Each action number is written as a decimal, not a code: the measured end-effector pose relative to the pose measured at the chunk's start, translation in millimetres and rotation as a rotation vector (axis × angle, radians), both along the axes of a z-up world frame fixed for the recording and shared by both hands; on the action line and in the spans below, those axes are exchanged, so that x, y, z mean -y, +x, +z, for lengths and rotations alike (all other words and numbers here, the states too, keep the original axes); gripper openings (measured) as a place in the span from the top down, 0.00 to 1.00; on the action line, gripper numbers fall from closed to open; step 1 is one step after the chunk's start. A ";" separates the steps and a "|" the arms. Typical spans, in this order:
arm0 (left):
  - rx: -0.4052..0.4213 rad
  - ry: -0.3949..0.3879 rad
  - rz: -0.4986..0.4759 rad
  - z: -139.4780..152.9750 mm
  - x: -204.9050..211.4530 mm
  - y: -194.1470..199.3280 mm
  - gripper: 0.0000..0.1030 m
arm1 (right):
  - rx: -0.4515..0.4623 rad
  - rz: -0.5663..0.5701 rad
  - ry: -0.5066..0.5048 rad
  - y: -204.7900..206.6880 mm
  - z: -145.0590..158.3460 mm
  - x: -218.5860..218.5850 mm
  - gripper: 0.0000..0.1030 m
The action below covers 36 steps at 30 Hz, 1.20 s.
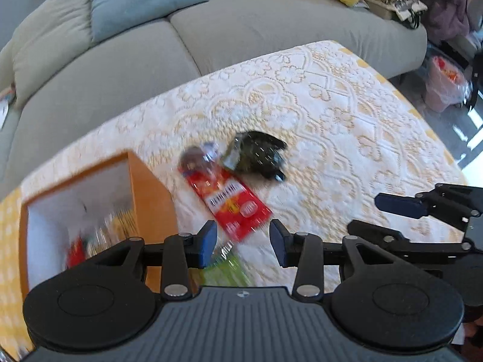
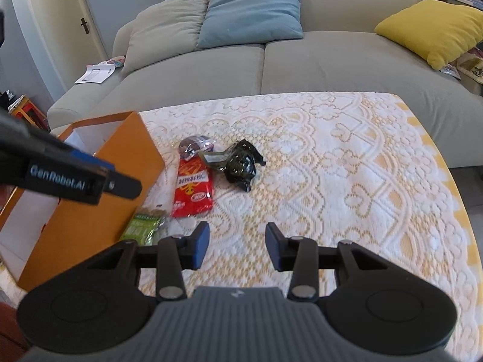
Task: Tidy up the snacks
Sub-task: 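Withdraw both grippers from the box toward the remaining snacks, then reach the left gripper to the small clear candy bag while the right gripper reaches the black bag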
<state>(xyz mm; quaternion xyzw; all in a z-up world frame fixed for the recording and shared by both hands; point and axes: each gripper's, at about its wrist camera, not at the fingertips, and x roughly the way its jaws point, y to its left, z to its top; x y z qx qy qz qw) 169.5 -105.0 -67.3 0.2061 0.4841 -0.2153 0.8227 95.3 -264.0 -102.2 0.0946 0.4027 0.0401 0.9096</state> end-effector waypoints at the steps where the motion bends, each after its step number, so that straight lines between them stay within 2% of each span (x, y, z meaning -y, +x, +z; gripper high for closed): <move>1: 0.000 0.011 -0.012 -0.8 2.4 8.2 0.53 | -0.004 -0.002 0.005 5.5 -1.4 1.3 0.61; 6: -0.009 0.098 -0.095 -7.4 16.5 46.2 0.53 | -0.015 0.004 0.057 35.5 -9.0 6.3 0.61; 13: -0.069 0.237 -0.282 -33.1 38.5 86.6 0.53 | -0.018 0.051 0.073 75.5 -23.2 4.2 0.61; 19: -0.102 0.305 -0.319 -56.3 42.1 114.7 0.53 | -0.014 0.084 0.080 99.1 -35.1 5.3 0.57; 27: -0.101 0.358 -0.393 -74.6 51.6 126.8 0.53 | 0.001 0.116 0.062 120.5 -44.8 8.7 0.52; 31: -0.144 0.377 -0.399 -82.3 54.2 134.7 0.53 | 0.007 0.144 0.055 131.9 -49.1 6.1 0.51; 34: -0.171 0.396 -0.388 -87.4 55.3 139.7 0.47 | -0.006 0.149 0.090 139.6 -55.4 6.6 0.51; 36: -0.173 0.399 -0.380 -89.1 55.5 142.6 0.47 | -0.023 0.146 0.099 144.5 -60.9 6.7 0.51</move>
